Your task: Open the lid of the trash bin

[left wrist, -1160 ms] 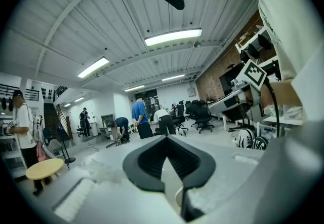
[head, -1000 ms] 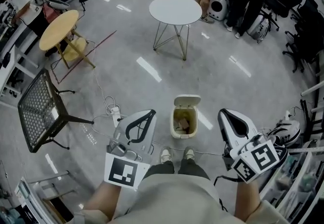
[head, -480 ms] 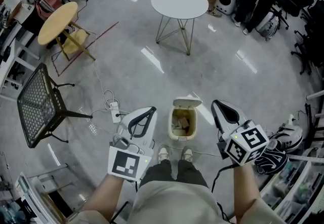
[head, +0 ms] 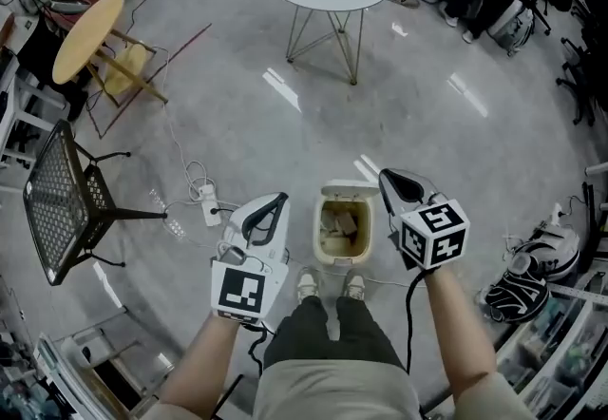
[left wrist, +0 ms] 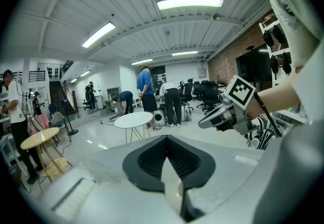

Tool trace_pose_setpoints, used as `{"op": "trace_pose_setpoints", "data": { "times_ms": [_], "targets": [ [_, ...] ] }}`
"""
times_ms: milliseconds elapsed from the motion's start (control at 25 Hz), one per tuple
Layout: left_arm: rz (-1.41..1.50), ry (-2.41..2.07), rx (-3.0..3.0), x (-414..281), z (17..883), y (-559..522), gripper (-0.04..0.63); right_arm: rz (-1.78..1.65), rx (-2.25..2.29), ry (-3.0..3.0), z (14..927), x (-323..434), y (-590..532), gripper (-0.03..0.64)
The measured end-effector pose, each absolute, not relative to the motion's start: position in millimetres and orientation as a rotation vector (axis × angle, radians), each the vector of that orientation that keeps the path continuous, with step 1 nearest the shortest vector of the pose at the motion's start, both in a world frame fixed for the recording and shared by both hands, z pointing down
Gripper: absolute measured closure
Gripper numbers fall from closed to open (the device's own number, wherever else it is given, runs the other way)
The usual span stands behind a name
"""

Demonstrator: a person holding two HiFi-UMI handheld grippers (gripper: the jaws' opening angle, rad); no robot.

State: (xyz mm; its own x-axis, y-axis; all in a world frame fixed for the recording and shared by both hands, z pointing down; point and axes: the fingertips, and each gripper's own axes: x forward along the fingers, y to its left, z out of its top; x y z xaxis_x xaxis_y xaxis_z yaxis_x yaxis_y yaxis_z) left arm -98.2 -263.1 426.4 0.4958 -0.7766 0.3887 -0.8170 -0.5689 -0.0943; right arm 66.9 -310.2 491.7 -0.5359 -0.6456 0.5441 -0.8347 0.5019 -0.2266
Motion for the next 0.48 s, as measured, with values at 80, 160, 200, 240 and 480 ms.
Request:
{"op": "trace_pose_setpoints", "data": {
  "times_ms": [80,160,200,240,480],
  "targets": [
    [0.632,-1.385,2.629,-98,453,-270,0.594,0.701,1.217,-2.329,525,69,-319,0.614],
    [0.662,-1.371,2.610,-100,480,-276,0.594,0.735,1.205,-2.295,559,70,-325,0.614],
    [0.674,-1.367,2.595,-100,493,-279,0.594,0.751,1.202,-2.278,576,71,-328,0.614],
    [0.682,-1.362,2.582,-101,505,-281,0.594,0.764,1.200,-2.260,593,72,-331,0.614],
    [0.718,-1.317,2.514,-103,566,-284,0.594,0.828,1.183,-2.170,679,76,-340,0.614]
  ]
}}
